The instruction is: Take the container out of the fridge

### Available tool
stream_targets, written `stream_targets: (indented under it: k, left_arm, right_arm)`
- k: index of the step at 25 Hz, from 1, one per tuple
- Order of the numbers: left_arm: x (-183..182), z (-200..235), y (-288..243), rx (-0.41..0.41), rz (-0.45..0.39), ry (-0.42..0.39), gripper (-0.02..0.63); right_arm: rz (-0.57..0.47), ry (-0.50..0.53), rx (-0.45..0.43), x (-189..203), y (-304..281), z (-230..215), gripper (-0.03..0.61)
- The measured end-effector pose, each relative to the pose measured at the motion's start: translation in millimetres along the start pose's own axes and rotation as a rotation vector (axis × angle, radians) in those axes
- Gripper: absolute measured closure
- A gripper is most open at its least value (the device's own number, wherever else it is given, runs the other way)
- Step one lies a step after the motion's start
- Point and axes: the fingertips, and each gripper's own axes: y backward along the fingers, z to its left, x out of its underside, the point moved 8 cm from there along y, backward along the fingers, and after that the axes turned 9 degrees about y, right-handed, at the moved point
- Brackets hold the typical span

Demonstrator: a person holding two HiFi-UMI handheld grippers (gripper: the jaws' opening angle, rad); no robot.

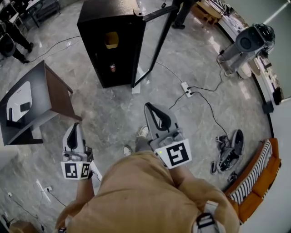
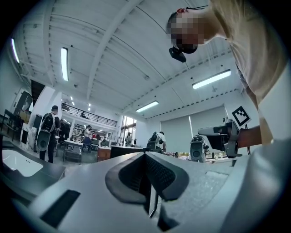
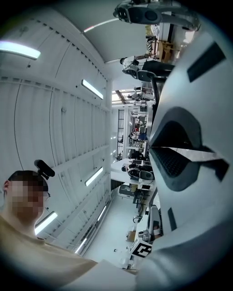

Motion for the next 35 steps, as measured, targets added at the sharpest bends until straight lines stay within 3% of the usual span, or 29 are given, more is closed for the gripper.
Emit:
stream_targets:
  k: [20,35]
  left_arm:
    - [-0.9,-5.1,-143.3,-0.045,0.009,-0.056,0.612]
    - [9.4,-32.9,-246.9,-0.133,-0.021,-0.096,0.612]
  right_arm:
    - [-0.047,-0.077,-0.050,40.0,-100.9,-121.5,0.575]
    - [-0.100,-0.107,-0.157,70.3,-163.5,-216.6,0.575]
